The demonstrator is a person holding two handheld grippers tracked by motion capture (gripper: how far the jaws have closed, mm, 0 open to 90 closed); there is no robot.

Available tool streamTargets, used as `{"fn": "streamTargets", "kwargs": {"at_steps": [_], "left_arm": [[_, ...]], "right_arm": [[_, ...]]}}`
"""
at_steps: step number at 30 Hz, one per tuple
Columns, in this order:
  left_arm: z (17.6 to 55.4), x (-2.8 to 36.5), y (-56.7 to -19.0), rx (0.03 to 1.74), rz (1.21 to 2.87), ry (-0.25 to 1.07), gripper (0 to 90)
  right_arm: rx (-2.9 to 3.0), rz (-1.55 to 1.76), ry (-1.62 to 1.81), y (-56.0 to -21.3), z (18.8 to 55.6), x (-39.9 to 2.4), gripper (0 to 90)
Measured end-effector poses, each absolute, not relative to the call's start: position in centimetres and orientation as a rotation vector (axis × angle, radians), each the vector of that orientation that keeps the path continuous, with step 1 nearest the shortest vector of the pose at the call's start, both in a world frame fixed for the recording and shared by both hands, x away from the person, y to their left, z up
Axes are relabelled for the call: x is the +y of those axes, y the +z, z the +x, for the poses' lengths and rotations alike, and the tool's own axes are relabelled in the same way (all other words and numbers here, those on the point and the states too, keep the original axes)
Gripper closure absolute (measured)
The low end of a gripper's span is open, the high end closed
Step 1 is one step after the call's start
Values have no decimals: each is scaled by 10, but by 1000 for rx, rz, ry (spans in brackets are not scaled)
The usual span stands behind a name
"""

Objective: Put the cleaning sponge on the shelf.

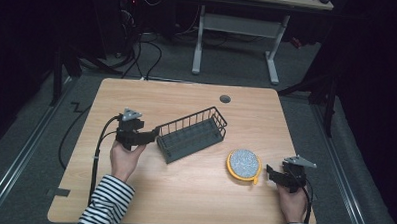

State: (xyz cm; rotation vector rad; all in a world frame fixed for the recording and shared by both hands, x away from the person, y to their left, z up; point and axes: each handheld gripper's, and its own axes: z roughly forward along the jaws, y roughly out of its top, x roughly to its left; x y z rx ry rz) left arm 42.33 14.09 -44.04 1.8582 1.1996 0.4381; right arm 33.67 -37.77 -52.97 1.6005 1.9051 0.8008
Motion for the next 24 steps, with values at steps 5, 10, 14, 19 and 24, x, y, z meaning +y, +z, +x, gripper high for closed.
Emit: {"fn": "streamTargets", "kwargs": {"at_steps": [5,10,14,19,24], "left_arm": [[411,162,-440,1221,1816,460,318],[401,176,-446,1243,1792,464,319],[392,187,-455,1265,1787,460,320],[384,195,-474,1306,1797,454,318],[379,199,-497,1366,1789,466,310]], "right_arm": [[1906,1598,801,-530,337,-378,314],[1902,1613,812,-529,337,-379,315],[1906,1609,827,-529,337,-381,313],[1911,1597,804,-530,337,-378,304],[1927,1602,833,-530,338,-380,273]]}}
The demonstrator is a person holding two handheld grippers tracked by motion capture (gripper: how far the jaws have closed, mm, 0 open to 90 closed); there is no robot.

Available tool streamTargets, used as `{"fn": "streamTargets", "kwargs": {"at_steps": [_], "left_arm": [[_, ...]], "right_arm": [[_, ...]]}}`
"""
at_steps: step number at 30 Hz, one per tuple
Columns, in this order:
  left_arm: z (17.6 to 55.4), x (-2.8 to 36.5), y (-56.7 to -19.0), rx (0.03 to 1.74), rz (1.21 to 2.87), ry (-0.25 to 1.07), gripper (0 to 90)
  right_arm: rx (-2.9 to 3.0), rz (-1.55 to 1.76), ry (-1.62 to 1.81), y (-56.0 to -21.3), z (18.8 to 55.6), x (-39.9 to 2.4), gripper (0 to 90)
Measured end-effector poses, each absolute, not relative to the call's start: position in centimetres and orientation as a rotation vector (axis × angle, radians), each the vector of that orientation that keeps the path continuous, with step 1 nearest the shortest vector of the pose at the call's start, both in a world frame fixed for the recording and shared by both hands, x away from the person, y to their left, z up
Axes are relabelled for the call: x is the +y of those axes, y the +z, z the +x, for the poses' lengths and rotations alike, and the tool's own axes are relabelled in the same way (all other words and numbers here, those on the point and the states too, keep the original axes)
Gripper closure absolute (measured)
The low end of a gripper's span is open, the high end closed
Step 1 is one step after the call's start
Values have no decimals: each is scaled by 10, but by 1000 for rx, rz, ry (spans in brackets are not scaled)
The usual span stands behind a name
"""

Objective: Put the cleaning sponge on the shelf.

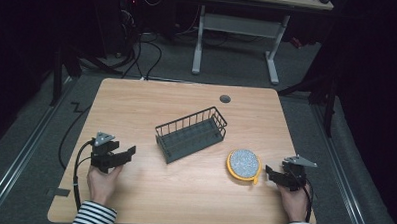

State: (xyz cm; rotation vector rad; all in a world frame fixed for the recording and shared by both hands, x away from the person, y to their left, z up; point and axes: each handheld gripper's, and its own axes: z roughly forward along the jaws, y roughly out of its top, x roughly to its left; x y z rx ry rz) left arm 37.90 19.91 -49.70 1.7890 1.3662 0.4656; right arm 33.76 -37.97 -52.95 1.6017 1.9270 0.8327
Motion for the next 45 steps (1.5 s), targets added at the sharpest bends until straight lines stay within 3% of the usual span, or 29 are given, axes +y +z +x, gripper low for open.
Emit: {"fn": "streamTargets", "kwargs": {"at_steps": [7,14,19,26,36,45], "left_arm": [[378,197,-515,1403,1819,493,298],[380,196,-524,1419,1845,533,295],[381,188,-533,1395,1963,594,302],[378,188,-536,1390,1935,596,301],[378,188,-536,1399,1924,590,295],[378,189,-536,1395,1916,575,287]], "right_arm": [[1930,1600,831,-529,337,-383,343],[1924,1611,888,-529,336,-389,352],[1914,1648,874,-527,336,-390,359],[1937,1619,911,-518,331,-387,377],[2024,1550,967,-488,341,-363,420],[2120,1502,964,-484,360,-334,425]]}}
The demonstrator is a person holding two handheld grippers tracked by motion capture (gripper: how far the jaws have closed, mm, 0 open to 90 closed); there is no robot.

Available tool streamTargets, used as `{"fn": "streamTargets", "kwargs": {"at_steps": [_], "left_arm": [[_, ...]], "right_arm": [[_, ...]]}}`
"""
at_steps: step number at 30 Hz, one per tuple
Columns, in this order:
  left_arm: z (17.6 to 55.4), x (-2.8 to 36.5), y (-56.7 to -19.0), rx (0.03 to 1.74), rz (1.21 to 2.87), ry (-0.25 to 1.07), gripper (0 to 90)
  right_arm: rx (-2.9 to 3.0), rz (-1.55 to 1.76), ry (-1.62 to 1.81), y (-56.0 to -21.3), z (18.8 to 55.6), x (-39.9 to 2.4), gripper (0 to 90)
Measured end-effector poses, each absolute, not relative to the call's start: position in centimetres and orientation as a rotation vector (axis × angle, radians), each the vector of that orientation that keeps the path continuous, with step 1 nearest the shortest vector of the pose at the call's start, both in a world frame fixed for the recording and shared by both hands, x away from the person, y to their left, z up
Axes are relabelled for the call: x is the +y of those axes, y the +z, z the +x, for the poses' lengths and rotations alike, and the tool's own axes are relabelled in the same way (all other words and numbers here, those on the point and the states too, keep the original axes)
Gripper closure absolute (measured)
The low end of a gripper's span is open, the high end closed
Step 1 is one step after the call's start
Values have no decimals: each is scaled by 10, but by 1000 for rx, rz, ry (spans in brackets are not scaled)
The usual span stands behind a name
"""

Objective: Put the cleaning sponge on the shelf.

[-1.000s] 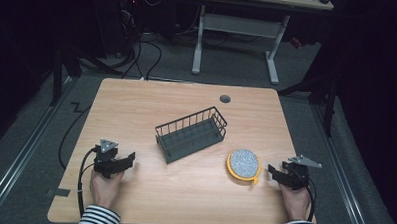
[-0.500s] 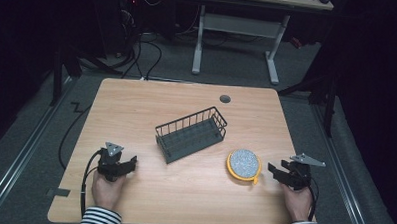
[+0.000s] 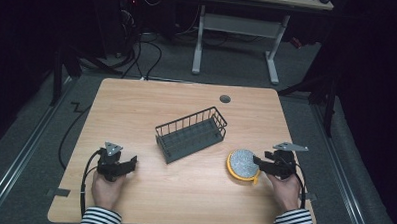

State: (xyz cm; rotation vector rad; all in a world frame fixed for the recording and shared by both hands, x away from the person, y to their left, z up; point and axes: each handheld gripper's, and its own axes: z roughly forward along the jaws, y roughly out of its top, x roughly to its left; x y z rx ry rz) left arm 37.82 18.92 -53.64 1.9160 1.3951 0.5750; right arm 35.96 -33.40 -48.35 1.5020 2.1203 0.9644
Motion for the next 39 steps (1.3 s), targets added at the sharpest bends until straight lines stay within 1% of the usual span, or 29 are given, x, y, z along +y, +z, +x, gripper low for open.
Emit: {"fn": "streamTargets", "kwargs": {"at_steps": [5,15,20,21,22,27,30,36,39], "left_arm": [[378,189,-536,1395,1915,575,287],[378,190,-536,1395,1910,568,293],[378,190,-536,1393,1906,563,291],[379,191,-536,1392,1905,560,291],[379,191,-536,1392,1903,557,292],[379,191,-536,1392,1897,552,292],[379,192,-536,1392,1897,546,293],[379,193,-536,1392,1886,540,296],[380,193,-536,1390,1885,534,299]], "right_arm": [[2150,1503,948,-485,370,-326,422],[2207,1552,878,-496,384,-326,416],[2239,1630,909,-502,391,-332,411],[2244,1636,916,-503,392,-333,435],[2259,1638,934,-504,392,-333,497],[2297,1631,938,-504,394,-333,596],[2312,1626,944,-504,395,-334,637],[2340,1556,880,-500,394,-328,749],[2348,1547,879,-498,394,-327,778]]}}
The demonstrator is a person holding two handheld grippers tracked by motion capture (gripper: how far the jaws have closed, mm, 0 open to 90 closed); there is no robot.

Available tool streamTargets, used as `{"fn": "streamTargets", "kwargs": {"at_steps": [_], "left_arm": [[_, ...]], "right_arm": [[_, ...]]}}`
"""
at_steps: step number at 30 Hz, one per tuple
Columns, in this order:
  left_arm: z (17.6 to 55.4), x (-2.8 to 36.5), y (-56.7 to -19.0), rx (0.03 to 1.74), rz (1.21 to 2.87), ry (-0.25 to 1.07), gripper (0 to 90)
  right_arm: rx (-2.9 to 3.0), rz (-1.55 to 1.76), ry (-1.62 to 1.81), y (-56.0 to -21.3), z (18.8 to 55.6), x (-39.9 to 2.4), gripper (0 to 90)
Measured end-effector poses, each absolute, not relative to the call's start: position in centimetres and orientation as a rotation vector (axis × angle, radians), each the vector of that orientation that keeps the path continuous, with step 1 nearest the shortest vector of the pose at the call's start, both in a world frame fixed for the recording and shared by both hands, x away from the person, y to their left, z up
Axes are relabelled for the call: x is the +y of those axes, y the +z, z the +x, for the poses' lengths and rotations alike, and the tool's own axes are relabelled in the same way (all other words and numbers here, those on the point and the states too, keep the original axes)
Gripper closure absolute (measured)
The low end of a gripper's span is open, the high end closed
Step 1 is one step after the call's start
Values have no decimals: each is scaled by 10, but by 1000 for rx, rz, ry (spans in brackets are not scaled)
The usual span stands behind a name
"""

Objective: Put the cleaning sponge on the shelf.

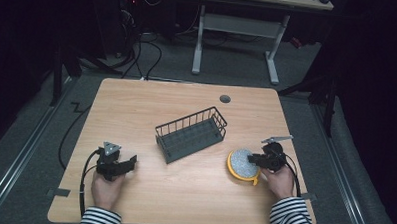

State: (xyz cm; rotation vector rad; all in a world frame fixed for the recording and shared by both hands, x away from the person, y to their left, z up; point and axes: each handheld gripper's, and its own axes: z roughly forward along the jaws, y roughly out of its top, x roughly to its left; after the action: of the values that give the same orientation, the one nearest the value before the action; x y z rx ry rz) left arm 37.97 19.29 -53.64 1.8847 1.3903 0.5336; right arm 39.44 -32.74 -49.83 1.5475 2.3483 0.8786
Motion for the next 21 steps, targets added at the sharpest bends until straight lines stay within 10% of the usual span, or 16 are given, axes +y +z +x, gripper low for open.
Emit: {"fn": "streamTargets", "kwargs": {"at_steps": [21], "left_arm": [[380,184,-536,1361,1956,591,296]], "right_arm": [[2313,1429,1068,-453,389,-329,802]]}}
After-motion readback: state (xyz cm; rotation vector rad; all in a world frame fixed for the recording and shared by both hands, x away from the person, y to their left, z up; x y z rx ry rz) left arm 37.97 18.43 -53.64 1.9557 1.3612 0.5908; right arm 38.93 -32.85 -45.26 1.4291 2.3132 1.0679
